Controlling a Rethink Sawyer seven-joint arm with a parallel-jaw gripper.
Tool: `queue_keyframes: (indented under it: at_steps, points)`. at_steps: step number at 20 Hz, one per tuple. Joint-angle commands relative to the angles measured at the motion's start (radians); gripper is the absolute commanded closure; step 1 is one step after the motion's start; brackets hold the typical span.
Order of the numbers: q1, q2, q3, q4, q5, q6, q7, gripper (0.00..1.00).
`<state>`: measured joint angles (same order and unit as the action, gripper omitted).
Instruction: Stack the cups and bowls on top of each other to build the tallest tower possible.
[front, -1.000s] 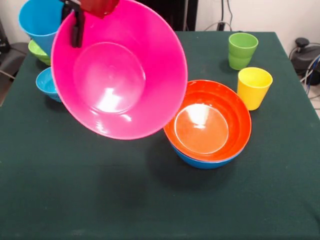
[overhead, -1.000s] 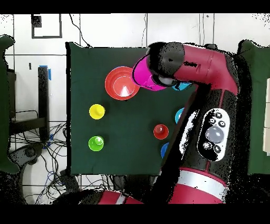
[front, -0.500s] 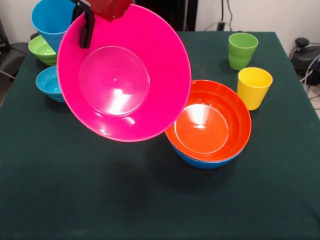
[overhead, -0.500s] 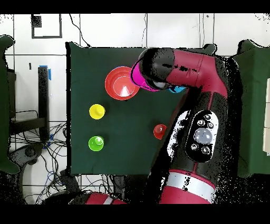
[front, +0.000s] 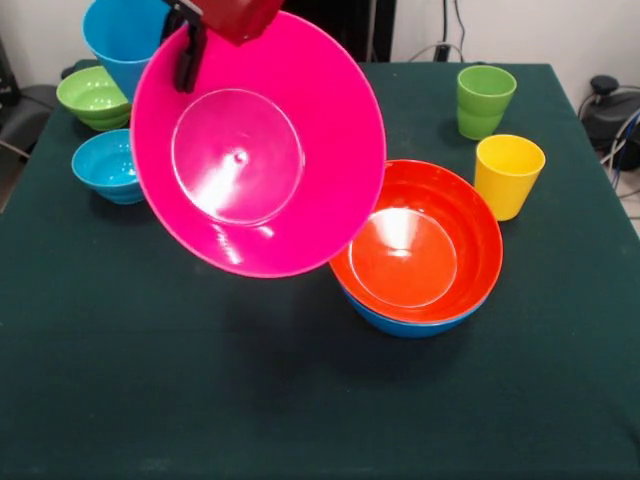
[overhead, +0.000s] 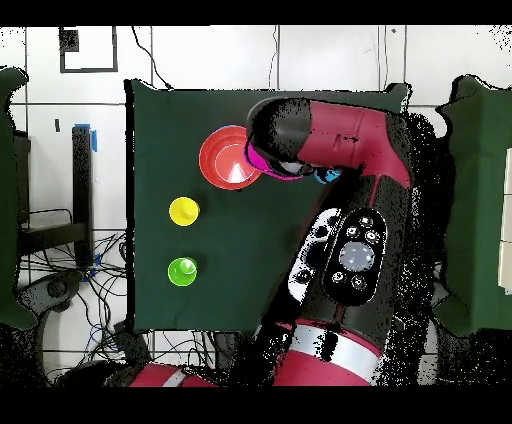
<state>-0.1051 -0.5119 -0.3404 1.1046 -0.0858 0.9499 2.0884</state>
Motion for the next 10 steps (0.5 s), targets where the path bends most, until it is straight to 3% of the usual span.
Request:
queue_keyframes:
  at_steps: [1,6,10]
  points:
    - [0.057,0.108,0.03,-0.036,-0.004,0.04,0.201,1.0]
    - [0.079,0.154,0.011,-0.109,0.038,0.114,0.263,1.0]
    - [0.08,0.163,0.006,-0.135,0.062,0.147,0.257,1.0]
